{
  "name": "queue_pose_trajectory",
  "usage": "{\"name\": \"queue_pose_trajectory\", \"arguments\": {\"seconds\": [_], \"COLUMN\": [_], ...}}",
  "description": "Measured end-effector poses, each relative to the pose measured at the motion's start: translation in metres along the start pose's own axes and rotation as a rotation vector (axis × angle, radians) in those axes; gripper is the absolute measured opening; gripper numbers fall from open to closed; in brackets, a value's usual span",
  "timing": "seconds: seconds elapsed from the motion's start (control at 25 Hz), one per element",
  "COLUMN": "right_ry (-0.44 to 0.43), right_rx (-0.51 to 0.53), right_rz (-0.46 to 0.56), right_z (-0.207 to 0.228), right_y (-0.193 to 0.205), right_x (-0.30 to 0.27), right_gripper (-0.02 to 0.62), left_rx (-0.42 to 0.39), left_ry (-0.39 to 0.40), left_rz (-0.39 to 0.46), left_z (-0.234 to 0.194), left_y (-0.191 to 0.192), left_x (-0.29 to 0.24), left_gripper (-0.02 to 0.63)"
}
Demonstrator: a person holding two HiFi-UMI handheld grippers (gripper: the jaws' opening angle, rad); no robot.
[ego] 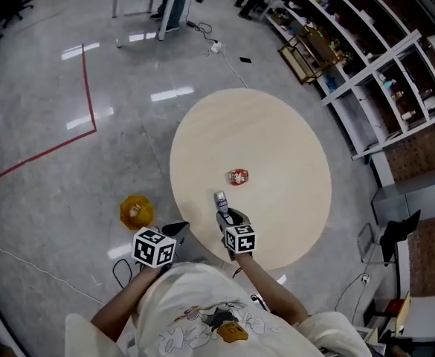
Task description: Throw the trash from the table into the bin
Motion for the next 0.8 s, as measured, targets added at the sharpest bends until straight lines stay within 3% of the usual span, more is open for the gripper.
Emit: {"name": "queue_pose_trajectory", "arguments": {"seconds": [0.32, 0.8], "right_ry": [-0.073, -0.165], "right_rx": [-0.032, 0.0], "right_rz": [0.078, 0.083], "right_z": [-0.001, 0.053], "right_y": [0.024, 0.082], "right_x": [0.074, 0.14], "right_gripper": [0.172, 0.172], "left_rx": [-0.026, -0.037], "left_ry": [-0.002, -0.133], "left_rz": [-0.029, 0.001], "left_z": [0.044, 0.117], "left_y": [0.032, 0.081], "left_x": [-0.039, -0.085], "left_gripper": [0.006, 0.006]}}
Point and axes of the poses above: the fingertips, and each gripper's own axes: x backward along the fingers, z to its right, y out of its underside, the point moved 6 cm from there along x, backward along the fingers, and after that the axes turned 6 degrees about y, right-handed, at the moved point
